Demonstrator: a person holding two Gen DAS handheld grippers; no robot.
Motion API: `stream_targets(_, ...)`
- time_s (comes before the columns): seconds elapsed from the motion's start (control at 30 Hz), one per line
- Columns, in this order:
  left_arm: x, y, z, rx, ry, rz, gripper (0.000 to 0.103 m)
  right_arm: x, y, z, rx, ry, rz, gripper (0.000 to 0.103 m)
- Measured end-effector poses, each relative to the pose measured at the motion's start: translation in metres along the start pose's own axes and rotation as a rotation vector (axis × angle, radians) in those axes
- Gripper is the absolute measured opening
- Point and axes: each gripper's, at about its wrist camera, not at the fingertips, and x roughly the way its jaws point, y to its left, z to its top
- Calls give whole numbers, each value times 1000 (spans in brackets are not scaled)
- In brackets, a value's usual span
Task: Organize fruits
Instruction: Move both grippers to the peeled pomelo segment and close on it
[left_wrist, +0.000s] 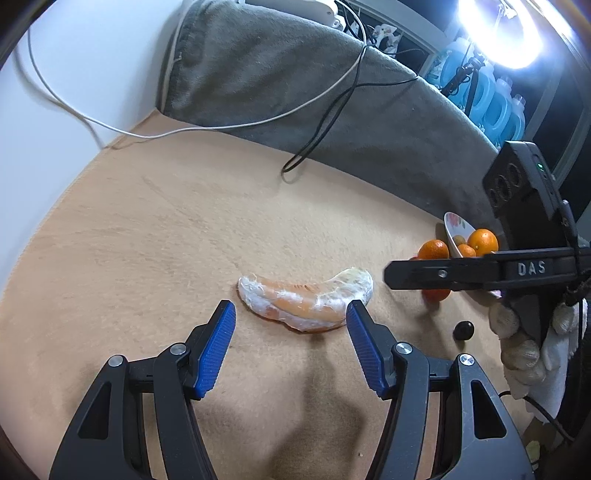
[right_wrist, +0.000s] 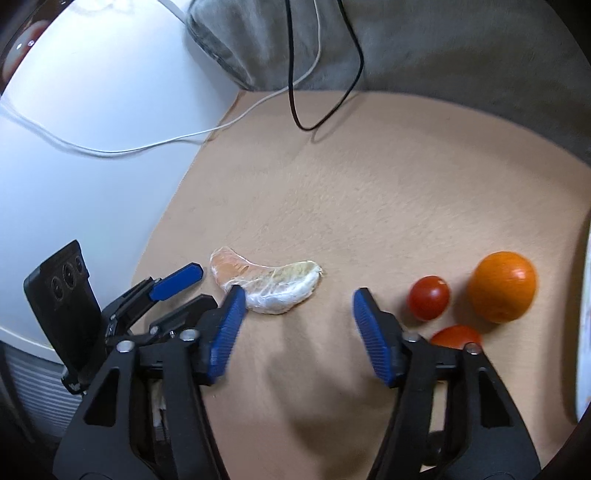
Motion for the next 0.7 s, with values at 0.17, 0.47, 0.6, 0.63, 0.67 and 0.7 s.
stream_targets(0.17, 5, 1, 1, 3, 14, -7, 62, 10, -1, 4, 39, 10, 24, 57)
stream_targets(0.47, 10, 1, 3, 11, 28, -12, 62, 22, -2, 5, 69, 34, 22, 54)
stream_targets(0.6, 13, -4, 2, 38, 29, -6, 62, 25, -2, 7, 76, 31, 16, 47)
stream_targets(0.63, 13, -5, 2, 45, 26, -3, 62, 25, -2, 7, 76, 32, 13, 44)
stream_targets(0.67, 14, -7, 1, 52, 26, -1, 62, 25, -2, 6, 75, 32, 11, 42)
stream_targets(0.7, 14, -8, 1, 58, 24, 5, 62, 26, -1, 6, 73, 33, 11, 41)
